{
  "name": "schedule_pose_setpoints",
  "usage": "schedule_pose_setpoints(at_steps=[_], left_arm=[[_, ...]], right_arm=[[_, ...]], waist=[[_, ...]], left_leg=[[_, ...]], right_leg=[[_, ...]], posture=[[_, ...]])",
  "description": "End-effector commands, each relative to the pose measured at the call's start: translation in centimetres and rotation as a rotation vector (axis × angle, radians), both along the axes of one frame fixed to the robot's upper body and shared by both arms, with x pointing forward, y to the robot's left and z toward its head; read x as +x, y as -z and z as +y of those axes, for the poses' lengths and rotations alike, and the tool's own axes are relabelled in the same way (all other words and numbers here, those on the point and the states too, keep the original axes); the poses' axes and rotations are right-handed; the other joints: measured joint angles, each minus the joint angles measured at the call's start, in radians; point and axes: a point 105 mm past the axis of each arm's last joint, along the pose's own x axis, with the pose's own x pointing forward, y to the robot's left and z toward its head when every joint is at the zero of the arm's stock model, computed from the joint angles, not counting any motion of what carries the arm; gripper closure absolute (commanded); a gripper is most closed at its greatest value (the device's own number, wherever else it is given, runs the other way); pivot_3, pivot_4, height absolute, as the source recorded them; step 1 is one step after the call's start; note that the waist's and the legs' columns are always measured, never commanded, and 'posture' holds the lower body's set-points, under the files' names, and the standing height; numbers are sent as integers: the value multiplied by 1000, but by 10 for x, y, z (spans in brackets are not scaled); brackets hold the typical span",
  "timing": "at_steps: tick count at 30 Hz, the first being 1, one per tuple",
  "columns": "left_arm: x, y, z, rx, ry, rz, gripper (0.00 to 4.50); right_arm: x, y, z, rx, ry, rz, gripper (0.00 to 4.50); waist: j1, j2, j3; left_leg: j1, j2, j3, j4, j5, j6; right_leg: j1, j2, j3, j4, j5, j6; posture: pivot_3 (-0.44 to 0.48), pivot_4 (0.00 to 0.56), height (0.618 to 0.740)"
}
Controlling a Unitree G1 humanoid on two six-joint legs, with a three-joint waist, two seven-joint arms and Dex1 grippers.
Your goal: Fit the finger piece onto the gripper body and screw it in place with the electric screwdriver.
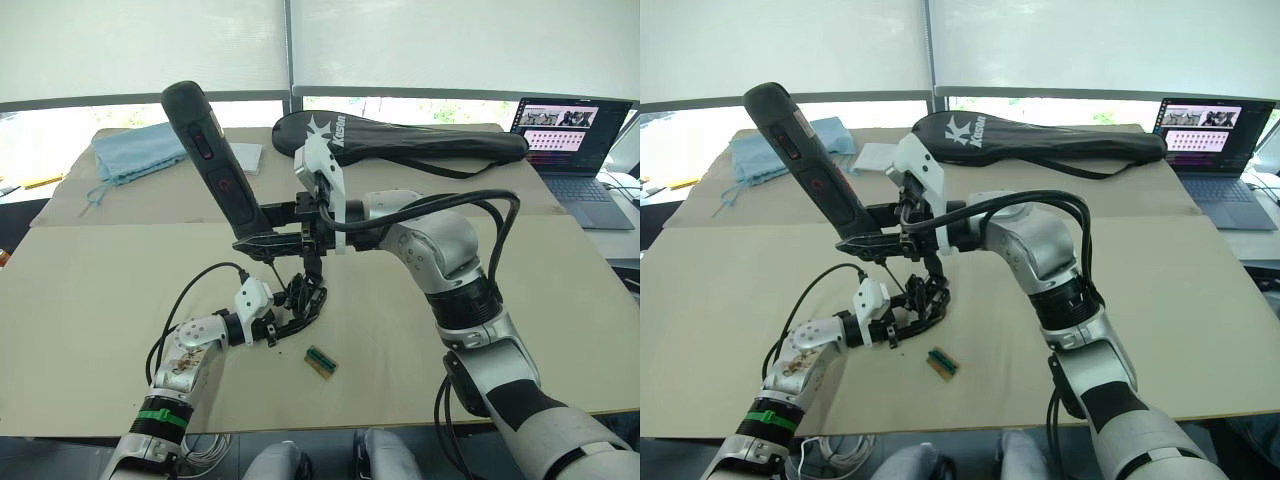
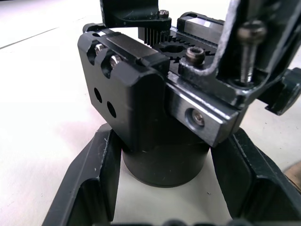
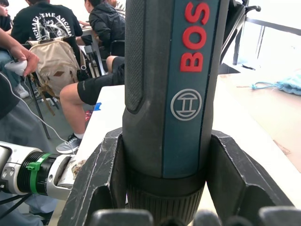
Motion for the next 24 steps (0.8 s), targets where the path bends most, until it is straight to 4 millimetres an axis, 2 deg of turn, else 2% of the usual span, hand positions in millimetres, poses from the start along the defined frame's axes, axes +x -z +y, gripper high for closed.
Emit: schedule_pose_setpoints(at_steps=[1, 24], left_arm=[[-11, 25, -1, 41, 16, 112, 2226], [-12, 26, 0, 38, 16, 115, 2226]], right_arm=[[-9, -20, 4, 54, -38, -80, 2564], [-8, -22, 3, 61, -31, -81, 2564]], waist=[[0, 0, 0], [-1, 0, 0]], left_leg=[[0, 0, 0, 0, 0, 0], [0, 0, 0, 0, 0, 0]], right_leg=[[0, 0, 0, 0, 0, 0], [0, 1, 0, 0, 0, 0]], posture=[[0, 150, 740], [0, 150, 740]])
